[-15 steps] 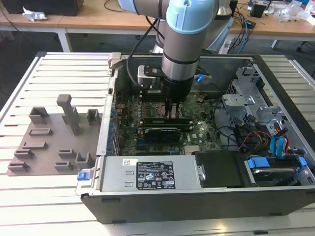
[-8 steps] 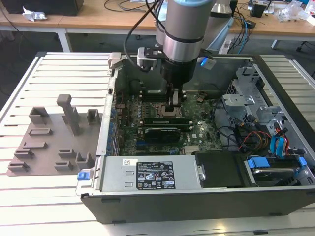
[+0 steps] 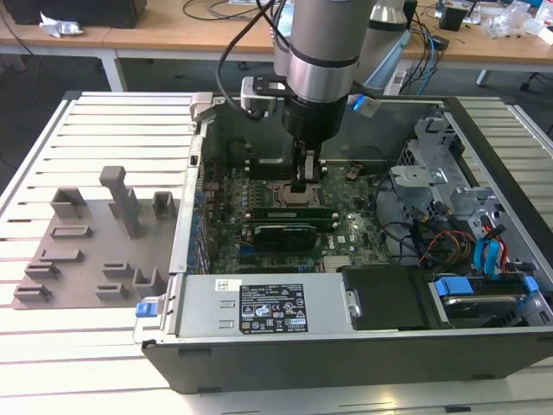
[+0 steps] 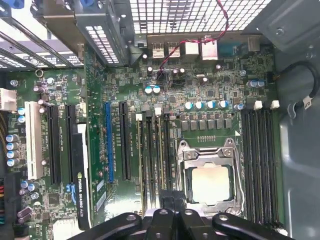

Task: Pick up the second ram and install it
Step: 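Press down the second ram until it locks into place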

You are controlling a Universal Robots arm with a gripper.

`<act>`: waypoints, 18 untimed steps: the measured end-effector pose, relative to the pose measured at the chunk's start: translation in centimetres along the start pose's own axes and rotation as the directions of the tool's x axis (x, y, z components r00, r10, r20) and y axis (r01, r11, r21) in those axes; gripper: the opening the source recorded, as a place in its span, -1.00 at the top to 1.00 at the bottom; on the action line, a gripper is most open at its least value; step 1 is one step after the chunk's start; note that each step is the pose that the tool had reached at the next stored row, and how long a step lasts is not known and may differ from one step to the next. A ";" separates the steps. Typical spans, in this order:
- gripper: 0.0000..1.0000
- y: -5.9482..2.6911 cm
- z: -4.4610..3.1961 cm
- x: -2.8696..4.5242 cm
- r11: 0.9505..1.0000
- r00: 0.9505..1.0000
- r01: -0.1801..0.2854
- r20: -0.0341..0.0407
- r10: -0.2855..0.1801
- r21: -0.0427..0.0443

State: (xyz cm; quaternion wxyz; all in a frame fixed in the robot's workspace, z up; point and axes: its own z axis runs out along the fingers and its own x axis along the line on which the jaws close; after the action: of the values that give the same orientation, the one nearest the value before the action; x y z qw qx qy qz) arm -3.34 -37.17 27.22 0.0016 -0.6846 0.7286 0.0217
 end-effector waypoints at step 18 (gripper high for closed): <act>0.80 -2.13 3.11 0.33 1.000 1.000 0.001 0.000 -0.001 0.004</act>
State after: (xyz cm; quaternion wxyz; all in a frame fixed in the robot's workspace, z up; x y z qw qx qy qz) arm -1.32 -37.53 24.04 0.0029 -0.6849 0.7283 0.0205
